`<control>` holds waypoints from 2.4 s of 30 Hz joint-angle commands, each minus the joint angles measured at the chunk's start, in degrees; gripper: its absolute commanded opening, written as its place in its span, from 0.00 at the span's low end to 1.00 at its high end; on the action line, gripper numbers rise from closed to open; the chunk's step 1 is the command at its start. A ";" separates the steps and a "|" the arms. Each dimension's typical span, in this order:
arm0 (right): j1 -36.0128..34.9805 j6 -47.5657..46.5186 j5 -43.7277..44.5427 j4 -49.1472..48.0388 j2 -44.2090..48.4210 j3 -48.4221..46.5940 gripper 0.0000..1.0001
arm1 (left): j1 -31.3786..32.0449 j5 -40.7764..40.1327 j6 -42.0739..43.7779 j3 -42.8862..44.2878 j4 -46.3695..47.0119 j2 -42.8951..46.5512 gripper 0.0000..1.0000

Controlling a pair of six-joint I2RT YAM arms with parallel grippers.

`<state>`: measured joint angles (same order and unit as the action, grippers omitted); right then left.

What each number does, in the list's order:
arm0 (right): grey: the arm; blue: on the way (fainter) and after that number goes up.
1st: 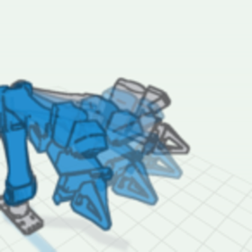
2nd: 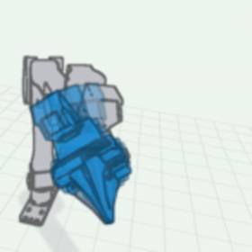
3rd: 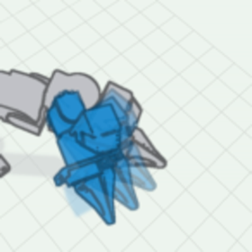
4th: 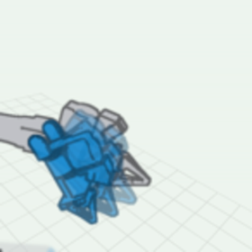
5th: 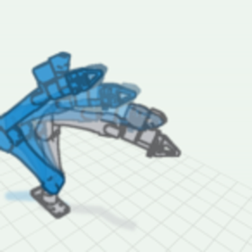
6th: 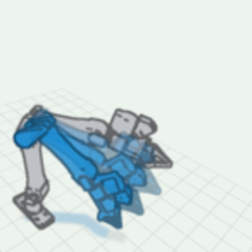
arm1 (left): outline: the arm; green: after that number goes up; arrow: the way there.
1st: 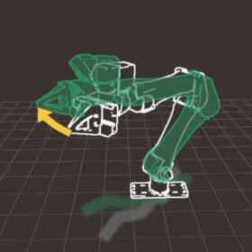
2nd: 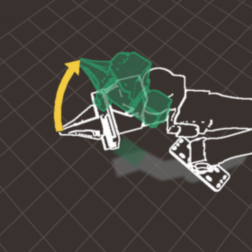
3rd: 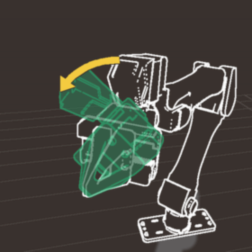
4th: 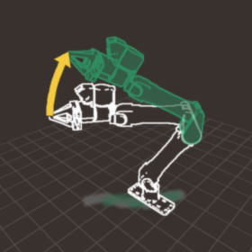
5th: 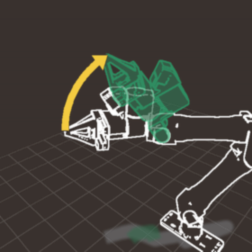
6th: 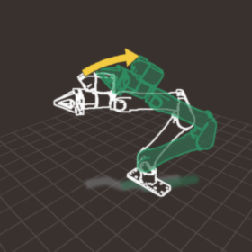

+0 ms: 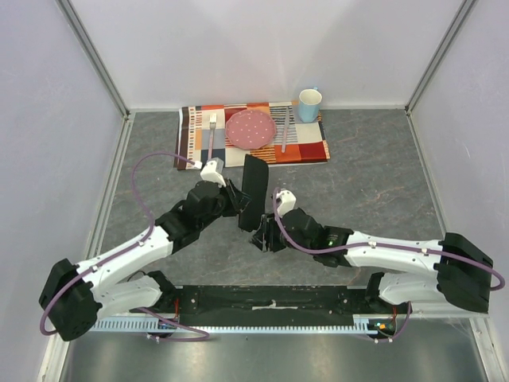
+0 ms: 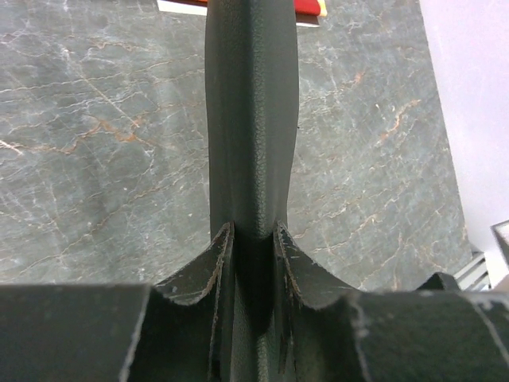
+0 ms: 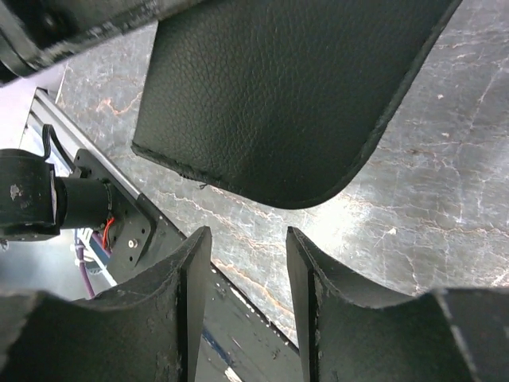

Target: Sort the hair-cutting tools

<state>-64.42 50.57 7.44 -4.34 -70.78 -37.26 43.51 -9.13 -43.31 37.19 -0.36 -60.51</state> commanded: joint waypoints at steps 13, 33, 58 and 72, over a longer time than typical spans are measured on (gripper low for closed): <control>6.14 -10.57 8.04 12.07 19.70 -4.84 0.66 | 0.53 12.08 2.88 -3.00 5.01 18.93 0.02; 12.39 -14.00 -10.35 18.91 32.63 -12.66 0.69 | 0.53 35.40 -8.11 -4.58 22.34 24.38 0.02; 12.30 -9.44 -32.21 3.04 35.28 -11.53 0.81 | 0.53 43.14 -17.51 -8.36 38.94 26.23 0.02; 12.30 -4.25 -36.09 -8.67 30.18 -9.32 0.91 | 0.53 42.88 -17.43 -9.07 40.27 24.30 0.02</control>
<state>-52.21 44.49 -26.22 -5.85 -39.09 -45.87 43.86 33.61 -59.31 27.77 35.73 -36.27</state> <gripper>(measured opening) 0.915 0.262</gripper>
